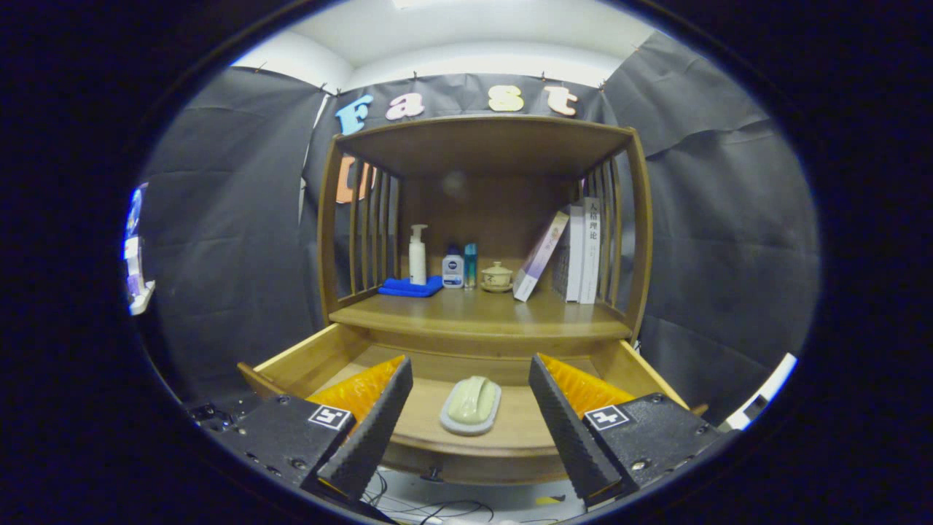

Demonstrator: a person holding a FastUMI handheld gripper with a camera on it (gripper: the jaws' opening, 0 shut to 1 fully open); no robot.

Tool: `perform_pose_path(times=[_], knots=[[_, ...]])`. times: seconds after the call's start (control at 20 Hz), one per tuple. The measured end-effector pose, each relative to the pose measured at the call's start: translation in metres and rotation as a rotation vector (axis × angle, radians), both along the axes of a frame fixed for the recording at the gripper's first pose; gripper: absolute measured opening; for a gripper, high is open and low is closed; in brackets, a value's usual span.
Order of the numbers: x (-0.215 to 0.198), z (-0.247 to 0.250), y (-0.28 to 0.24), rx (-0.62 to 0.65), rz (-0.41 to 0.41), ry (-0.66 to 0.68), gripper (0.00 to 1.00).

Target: Pull open the drawer, take out the items inside it, and place them on the countertop above the cabinet.

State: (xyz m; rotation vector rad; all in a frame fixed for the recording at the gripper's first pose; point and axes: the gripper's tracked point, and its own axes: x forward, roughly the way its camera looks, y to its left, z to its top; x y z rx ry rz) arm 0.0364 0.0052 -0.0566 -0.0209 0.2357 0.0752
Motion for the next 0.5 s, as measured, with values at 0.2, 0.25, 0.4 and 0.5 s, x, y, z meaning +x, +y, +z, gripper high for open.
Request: perform_pose_path(times=[0.2,0.25,0.4,0.5], knots=[[0.042,0.012,0.016,0.050,0.020,0.101,1.00],[0.053,0.011,0.020,0.062,0.021,0.138,1.00],[0.073,-0.002,0.011,0.037,0.011,0.228,0.99],[0.089,-0.020,0.006,-0.020,-0.012,0.314,0.94]])
